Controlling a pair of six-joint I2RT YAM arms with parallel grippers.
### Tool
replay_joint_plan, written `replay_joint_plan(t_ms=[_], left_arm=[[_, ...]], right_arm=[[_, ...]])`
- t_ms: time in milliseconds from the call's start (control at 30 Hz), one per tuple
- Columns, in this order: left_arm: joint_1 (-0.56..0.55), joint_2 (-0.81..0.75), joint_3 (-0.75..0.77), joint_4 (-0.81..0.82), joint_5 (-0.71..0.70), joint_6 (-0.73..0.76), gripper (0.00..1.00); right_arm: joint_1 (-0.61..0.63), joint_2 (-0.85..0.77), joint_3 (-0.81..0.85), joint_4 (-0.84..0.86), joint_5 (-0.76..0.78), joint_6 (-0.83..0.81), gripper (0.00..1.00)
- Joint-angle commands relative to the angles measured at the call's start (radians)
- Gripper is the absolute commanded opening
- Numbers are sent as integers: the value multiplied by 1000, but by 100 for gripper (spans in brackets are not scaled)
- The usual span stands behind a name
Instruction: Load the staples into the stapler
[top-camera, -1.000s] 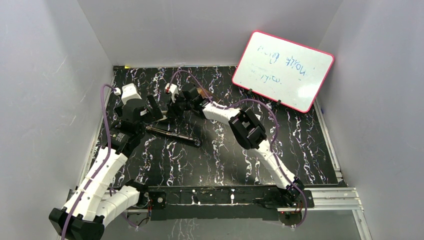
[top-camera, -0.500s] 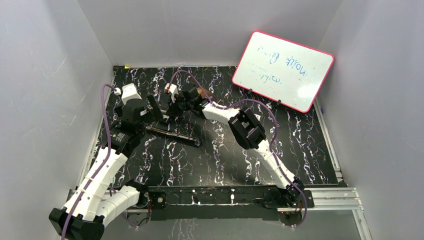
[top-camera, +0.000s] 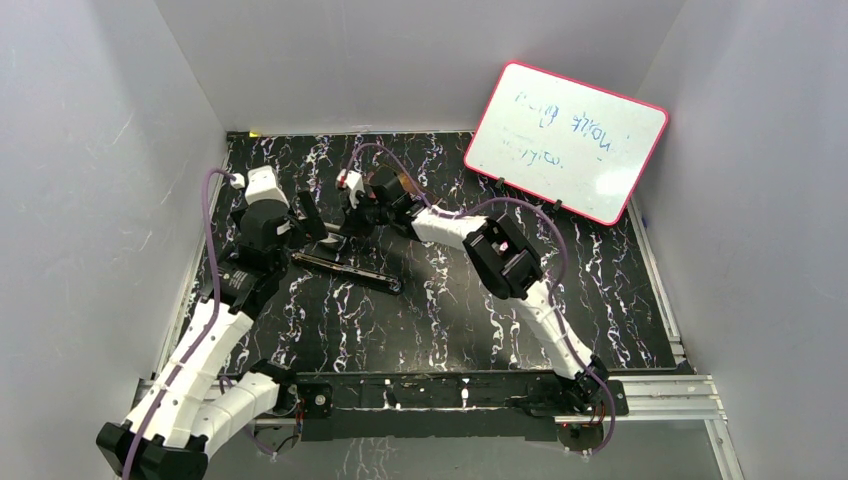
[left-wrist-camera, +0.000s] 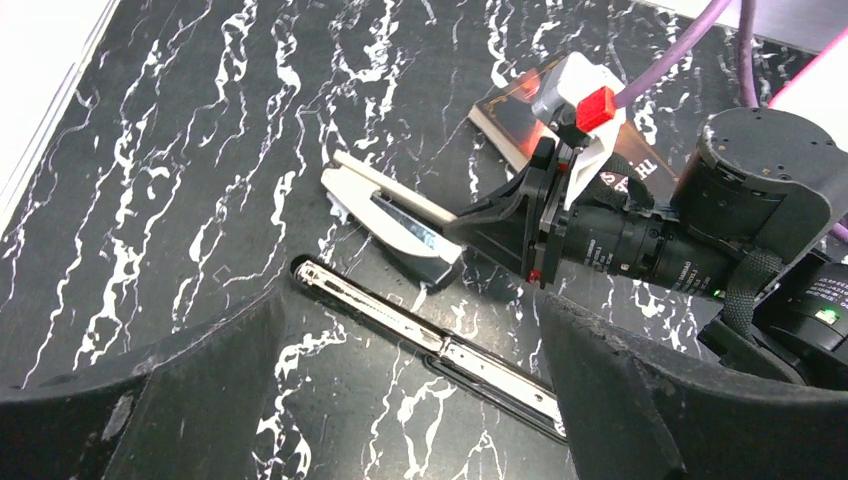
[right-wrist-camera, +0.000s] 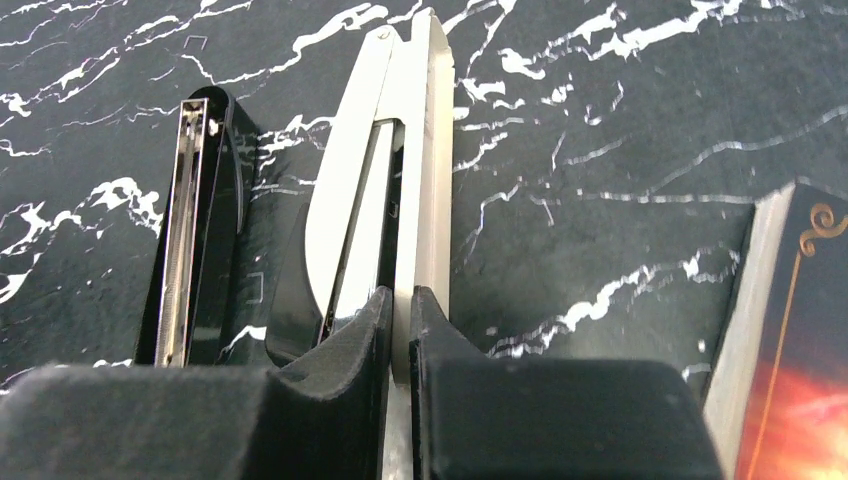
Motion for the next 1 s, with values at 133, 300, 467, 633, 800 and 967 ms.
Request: replay_joint_plan(t_ms=[133, 300, 467, 633, 800, 967], left_arm=[[8, -114, -82, 222, 138, 195, 98], [7, -188, -193, 409, 277, 330, 98], [8, -171, -255, 515, 527, 458, 98], [8, -71, -245, 498, 871, 585, 93], [-1, 17, -255, 500, 1059, 673, 89], [-157, 70, -302, 498, 983, 857, 91]], right_arm=[[-74, -243, -196, -9, -1, 135, 0], [-114, -390, -410, -19, -18, 166, 0], [-174, -571, -652, -10, -34, 217, 0], [-207, -728, -811, -91, -25, 199, 0], [-241, -879, -976, -151, 2, 189, 0], [-312, -1023, -1138, -132, -17, 265, 0]])
